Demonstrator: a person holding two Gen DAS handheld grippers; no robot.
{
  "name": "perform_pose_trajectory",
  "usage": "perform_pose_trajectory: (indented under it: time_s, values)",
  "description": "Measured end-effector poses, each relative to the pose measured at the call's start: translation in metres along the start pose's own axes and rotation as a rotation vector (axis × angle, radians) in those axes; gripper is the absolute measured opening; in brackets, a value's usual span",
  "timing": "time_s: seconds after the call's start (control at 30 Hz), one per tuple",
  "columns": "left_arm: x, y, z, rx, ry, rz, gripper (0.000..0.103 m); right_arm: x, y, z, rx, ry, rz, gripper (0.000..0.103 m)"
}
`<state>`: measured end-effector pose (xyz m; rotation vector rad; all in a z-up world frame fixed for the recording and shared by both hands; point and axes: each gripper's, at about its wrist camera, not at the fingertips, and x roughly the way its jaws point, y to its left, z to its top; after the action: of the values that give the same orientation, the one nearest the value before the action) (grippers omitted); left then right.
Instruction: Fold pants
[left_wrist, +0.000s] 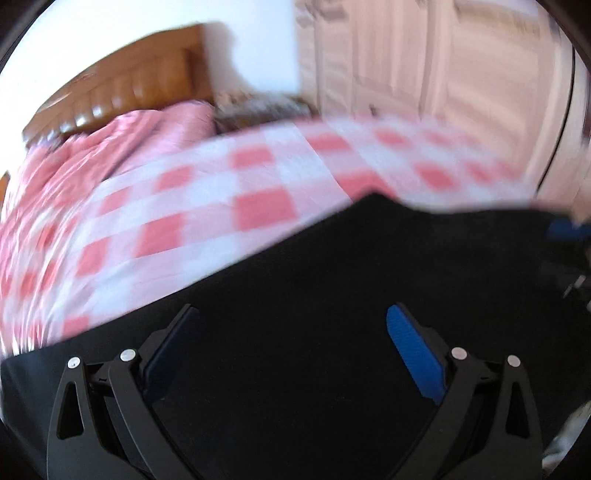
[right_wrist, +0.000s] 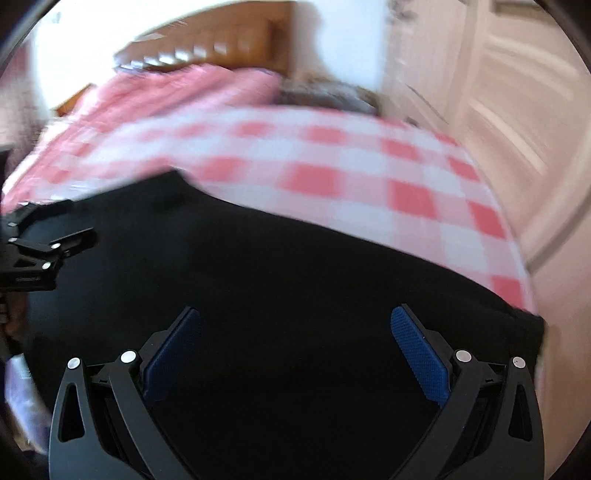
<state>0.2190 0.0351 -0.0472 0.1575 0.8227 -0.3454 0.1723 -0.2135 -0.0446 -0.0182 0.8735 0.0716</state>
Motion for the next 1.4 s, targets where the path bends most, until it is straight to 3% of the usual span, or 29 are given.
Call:
perform_pose_trajectory:
  time_s: [0.17, 0.37, 0.43, 0.53, 0.63, 0.73, 0.87, 1.03, 1.07, 1.13, 1.3, 1.4]
  values:
    - [-0.081, 0.131, -0.067, -0.430, -0.097, -0.024, 0.101, 0.012, 0.094, 0.019, -0.194, -0.008, 0.137, 0.099]
    - [-0.168, 0.272, -0.163, -0.779, -0.185, 0.051, 0.101, 0.036, 0.213, 0.031, -0.339, -0.003, 0.296, 0.099]
    - [-0.181, 0.320, -0.195, -0.918, -0.213, -0.013, 0.100, 0.037, 0.248, 0.031, -0.369, 0.000, 0.342, 0.099]
    - [-0.178, 0.364, -0.218, -1.029, -0.224, -0.070, 0.099, 0.041, 0.280, 0.030, -0.405, 0.015, 0.373, 0.099]
    - [-0.164, 0.394, -0.228, -1.085, -0.222, -0.164, 0.098, 0.046, 0.299, 0.027, -0.440, 0.027, 0.368, 0.099]
    - [-0.143, 0.404, -0.224, -1.101, -0.200, -0.203, 0.098, 0.056, 0.303, 0.024, -0.436, 0.053, 0.352, 0.099]
    - [-0.126, 0.412, -0.217, -1.067, -0.129, -0.173, 0.098, 0.064, 0.299, 0.022, -0.406, 0.073, 0.345, 0.099]
    - [-0.116, 0.425, -0.208, -1.048, -0.130, -0.201, 0.096, 0.063, 0.300, 0.020, -0.407, 0.064, 0.343, 0.099]
    - [-0.116, 0.426, -0.207, -1.034, -0.136, -0.214, 0.092, 0.063, 0.300, 0.019, -0.407, 0.063, 0.344, 0.099]
    - [-0.111, 0.428, -0.206, -1.034, -0.108, -0.187, 0.056, 0.062, 0.299, 0.019, -0.403, 0.062, 0.354, 0.099]
    - [-0.106, 0.431, -0.218, -1.058, -0.153, -0.213, 0.040, 0.061, 0.295, 0.020, -0.387, 0.060, 0.372, 0.099]
    - [-0.115, 0.427, -0.228, -1.083, -0.217, -0.194, 0.023, 0.061, 0.296, 0.019, -0.387, 0.059, 0.373, 0.099]
